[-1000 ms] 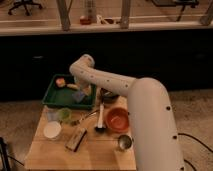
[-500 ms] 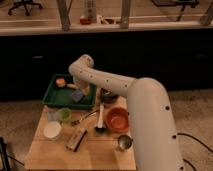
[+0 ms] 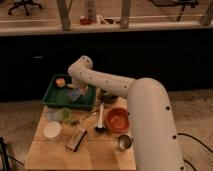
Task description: Place sponge in tray
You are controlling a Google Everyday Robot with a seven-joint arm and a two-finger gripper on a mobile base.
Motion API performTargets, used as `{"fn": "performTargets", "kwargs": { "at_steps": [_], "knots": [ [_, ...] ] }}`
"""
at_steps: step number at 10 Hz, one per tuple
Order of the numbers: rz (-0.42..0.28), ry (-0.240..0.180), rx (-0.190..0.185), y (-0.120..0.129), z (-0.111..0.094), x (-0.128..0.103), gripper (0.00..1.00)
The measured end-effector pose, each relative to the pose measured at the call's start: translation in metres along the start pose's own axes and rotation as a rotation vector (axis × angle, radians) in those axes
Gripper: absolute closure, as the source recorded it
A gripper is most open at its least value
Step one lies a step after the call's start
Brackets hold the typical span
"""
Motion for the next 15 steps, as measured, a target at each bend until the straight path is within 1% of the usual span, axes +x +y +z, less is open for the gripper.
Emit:
{"fn": "performTargets", "kwargs": {
  "at_steps": [3,5,6,7,8,10,11,13,15],
  "knots": [
    [0.003,0.014,0.015,-0.006,-0.004,-0.004,0.2],
    [0.031,0.031,0.024,-0.013,-0.017,-0.004,0.2],
    [0.053,0.037,0.016,-0.013,-0.022,-0.003,0.2],
    [0.09,0.039,0.003,-0.013,-0.026,-0.001,0.2],
    [0.111,0.037,-0.005,-0.012,-0.029,-0.001,0.2],
    [0.159,0.036,-0.022,-0.008,-0.038,0.002,0.2],
    [0.179,0.036,-0.025,-0.006,-0.043,0.003,0.2],
    [0.206,0.04,-0.024,0.002,-0.051,0.007,0.2],
    [0.233,0.046,-0.01,0.012,-0.06,0.011,0.2]
  ]
}}
